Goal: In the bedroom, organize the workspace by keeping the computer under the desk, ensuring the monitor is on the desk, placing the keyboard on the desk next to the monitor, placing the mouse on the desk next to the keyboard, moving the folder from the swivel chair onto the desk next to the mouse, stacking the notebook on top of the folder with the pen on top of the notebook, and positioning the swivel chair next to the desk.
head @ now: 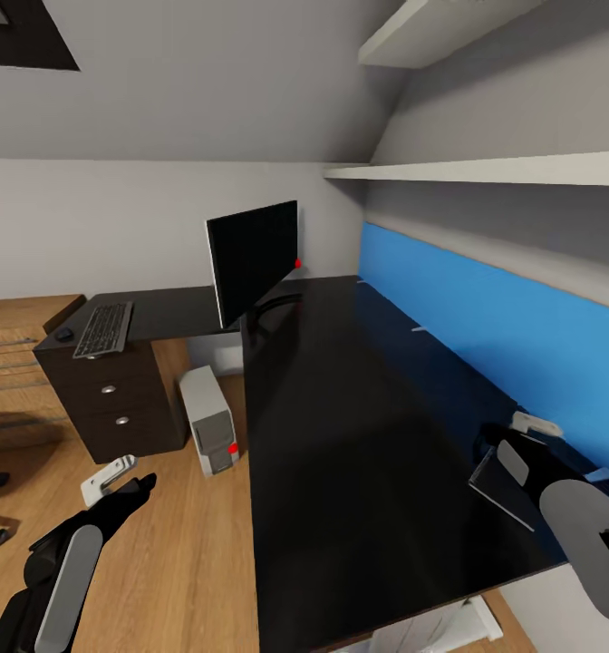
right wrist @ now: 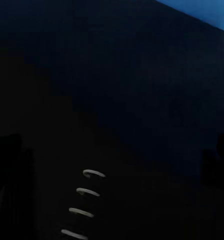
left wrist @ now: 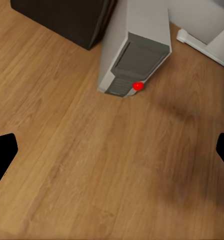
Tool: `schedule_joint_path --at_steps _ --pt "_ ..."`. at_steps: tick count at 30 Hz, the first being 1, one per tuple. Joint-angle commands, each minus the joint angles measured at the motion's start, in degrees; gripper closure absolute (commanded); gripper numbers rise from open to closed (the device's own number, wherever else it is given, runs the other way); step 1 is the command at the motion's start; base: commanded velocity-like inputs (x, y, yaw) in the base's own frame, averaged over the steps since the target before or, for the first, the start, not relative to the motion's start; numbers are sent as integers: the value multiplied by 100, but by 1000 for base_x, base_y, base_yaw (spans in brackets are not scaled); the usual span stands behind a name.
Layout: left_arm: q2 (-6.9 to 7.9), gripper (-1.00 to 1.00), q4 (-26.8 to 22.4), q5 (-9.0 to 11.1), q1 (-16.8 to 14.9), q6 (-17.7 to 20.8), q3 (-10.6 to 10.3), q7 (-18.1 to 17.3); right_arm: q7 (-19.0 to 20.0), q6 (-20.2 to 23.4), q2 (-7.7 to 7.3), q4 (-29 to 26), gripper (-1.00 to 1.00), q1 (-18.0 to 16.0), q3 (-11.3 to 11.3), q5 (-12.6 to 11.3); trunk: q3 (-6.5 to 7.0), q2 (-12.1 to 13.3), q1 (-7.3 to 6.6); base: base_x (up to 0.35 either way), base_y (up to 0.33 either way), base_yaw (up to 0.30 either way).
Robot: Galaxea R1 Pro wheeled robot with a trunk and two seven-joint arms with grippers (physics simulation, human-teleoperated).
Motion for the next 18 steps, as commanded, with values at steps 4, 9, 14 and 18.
schedule_joint_path --at_steps 4,9,14,18 --pt "2 -100 -5 56 -4 15 -2 49 3 66 11 166 -100 3 -4 -50 -6 -2 0 -7 236 0" --pt "2 -100 -5 53 -4 15 -2 49 6 66 9 168 -100 3 -4 -47 -6 -2 0 -2 249 0" --pt "2 -100 -5 52 -4 15 -2 49 7 66 9 168 -100 3 -4 -47 -6 -2 0 0 142 0" --pt "2 -100 -5 52 -4 15 -2 49 7 66 9 169 -100 3 -4 -47 -6 -2 0 -42 114 0"
